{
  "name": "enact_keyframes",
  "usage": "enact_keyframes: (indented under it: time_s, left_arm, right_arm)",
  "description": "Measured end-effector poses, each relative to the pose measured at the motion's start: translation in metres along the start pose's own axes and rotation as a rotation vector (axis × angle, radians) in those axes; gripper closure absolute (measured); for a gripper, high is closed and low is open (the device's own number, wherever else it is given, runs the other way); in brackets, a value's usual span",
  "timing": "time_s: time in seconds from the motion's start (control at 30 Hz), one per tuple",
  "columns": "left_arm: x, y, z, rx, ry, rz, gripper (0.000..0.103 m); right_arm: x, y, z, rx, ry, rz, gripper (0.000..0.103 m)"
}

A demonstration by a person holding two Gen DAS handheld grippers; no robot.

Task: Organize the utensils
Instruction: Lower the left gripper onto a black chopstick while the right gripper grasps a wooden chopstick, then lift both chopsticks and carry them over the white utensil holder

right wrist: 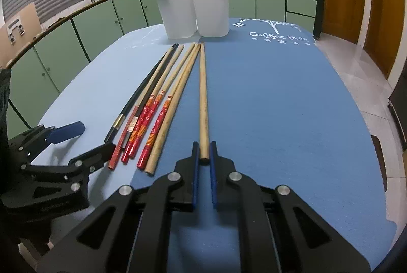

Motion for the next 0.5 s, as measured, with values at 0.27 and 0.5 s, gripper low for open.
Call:
enact_keyframes:
  time_s: [0.27,0.5]
  left_arm:
    - [-0.007,-0.001,-0.007,0.003,-0.008,-0.023,0.069]
    - [-0.013,-0.001,-0.012,0.058,0.017,-0.038,0.093]
  right_arm:
    - [-0.001,-0.001,0.000,-0.007,-0.007,-0.004,0.095]
    - [-0.002,-0.002,-0.004,-0.043,-0.032,-0.004,0.096]
Point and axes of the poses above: each gripper's, at about its wrist camera, not at the fingertips, and y roughly against the way its jaws point, z to its left, x to its underside, the point moved 8 cm from there along -y, roughly the way its jaws point, and after that the axes turned 15 degrees about z, right-handed, at the moved point
